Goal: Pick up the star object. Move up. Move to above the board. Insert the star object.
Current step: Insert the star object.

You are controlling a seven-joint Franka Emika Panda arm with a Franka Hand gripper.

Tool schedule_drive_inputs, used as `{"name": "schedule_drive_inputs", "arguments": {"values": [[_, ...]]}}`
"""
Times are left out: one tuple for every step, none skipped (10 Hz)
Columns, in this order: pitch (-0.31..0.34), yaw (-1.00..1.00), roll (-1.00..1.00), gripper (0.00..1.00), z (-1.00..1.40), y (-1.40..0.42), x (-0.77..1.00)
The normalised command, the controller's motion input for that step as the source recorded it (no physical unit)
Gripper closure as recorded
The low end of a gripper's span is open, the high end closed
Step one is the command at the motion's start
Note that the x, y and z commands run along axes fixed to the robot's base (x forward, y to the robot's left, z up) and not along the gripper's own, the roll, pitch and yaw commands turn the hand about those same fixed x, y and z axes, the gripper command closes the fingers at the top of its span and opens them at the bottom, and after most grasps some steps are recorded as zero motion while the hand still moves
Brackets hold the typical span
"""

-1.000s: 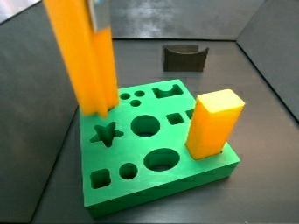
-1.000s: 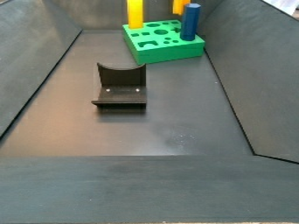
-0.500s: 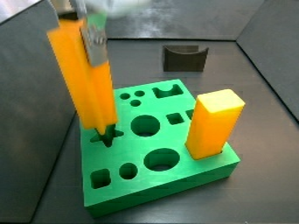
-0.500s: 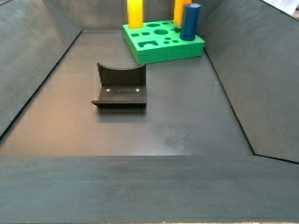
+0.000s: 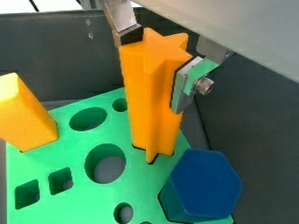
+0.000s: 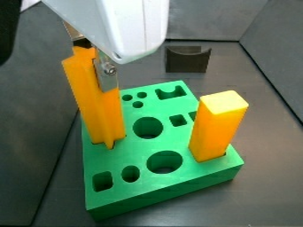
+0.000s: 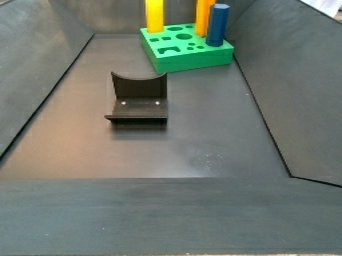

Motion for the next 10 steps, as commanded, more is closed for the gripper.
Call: {"name": "schedule_drive_inputs", "arguments": {"values": [[0.011, 0.02, 0.13, 1.00, -0.51, 0.00, 0.34], [0.019, 0.03, 0.26, 1.00, -0.66, 0.04, 0.00], [0.057, 0.00, 0.00, 1.00, -0.08, 0.04, 0.00], [0.000, 0.00, 0.00, 1.00, -0.25, 0.00, 0.00], [-0.003, 0.00, 0.00, 1.00, -0.32, 0.00, 0.03], [0.000, 0.00, 0.00, 1.00, -0.08, 0.00, 0.00], [-0.030, 0.00, 0.00, 1.00, -0.88, -0.01, 0.03], [-0.080, 0.00, 0.00, 1.00, -1.00, 0.00, 0.06], [-0.257, 0.00, -0.06, 1.00, -0.36, 0.05, -0.15], [0.000, 0.00, 0.00, 1.00, 0.00, 0.00, 0.00]]}}
